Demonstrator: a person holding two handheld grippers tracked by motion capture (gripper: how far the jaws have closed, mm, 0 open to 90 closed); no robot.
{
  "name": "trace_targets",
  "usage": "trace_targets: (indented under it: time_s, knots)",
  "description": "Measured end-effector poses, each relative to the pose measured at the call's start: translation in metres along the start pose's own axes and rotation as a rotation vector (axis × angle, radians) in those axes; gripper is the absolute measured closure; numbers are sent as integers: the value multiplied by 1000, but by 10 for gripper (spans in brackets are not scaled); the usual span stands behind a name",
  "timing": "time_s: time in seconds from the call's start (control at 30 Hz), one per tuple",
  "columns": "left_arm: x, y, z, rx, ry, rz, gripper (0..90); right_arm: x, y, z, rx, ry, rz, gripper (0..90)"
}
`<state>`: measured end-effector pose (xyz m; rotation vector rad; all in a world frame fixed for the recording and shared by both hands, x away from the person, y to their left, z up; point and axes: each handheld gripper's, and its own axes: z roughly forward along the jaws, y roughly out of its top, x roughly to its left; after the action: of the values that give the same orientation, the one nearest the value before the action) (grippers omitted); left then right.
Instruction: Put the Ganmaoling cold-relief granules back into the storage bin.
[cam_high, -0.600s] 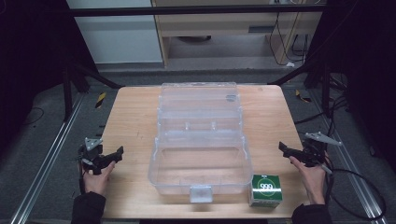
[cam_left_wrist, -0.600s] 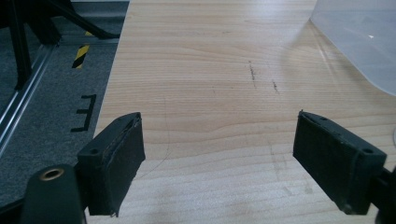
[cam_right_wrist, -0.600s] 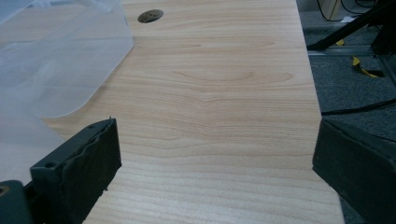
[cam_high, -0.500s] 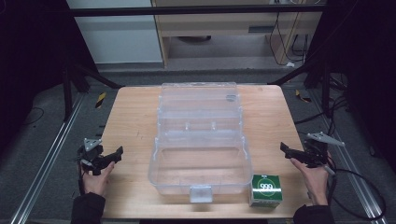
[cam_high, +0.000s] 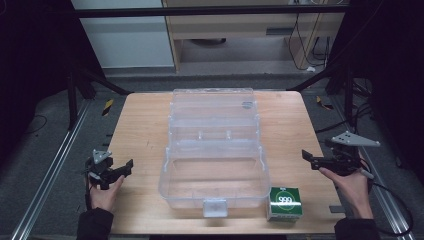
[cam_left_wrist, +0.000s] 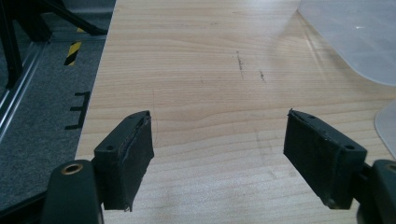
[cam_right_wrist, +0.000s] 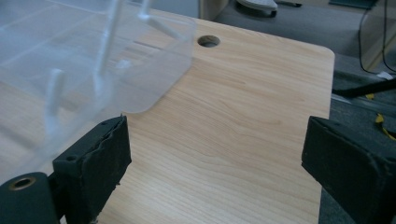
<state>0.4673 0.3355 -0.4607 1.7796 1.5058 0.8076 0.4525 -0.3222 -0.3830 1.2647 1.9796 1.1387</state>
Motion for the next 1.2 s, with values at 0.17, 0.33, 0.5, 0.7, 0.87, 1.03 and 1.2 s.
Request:
trace_targets:
  time_s: [0.17, 0.33, 0.5, 0.7, 0.87, 1.03, 1.2]
  knots:
    - [-3, -1, 2, 15, 2, 22, 222, 9, 18, -9, 32, 57, -61, 82]
    - [-4, -2, 4, 26, 9, 39, 210, 23, 29, -12, 74, 110, -157, 83]
    - [-4, -2, 4, 32, 4, 43, 211, 38, 34, -15, 119, 164, -245, 77]
    - [-6, -3, 5, 37, 0, 49, 211, 52, 36, -19, 166, 216, -322, 72]
    - [-6, -3, 6, 36, -2, 56, 211, 60, 37, -20, 202, 249, -377, 68]
    - [-6, -3, 6, 36, -4, 56, 211, 67, 37, -20, 228, 277, -422, 66]
    - [-7, -3, 6, 37, -4, 57, 211, 71, 35, -18, 273, 295, -451, 60]
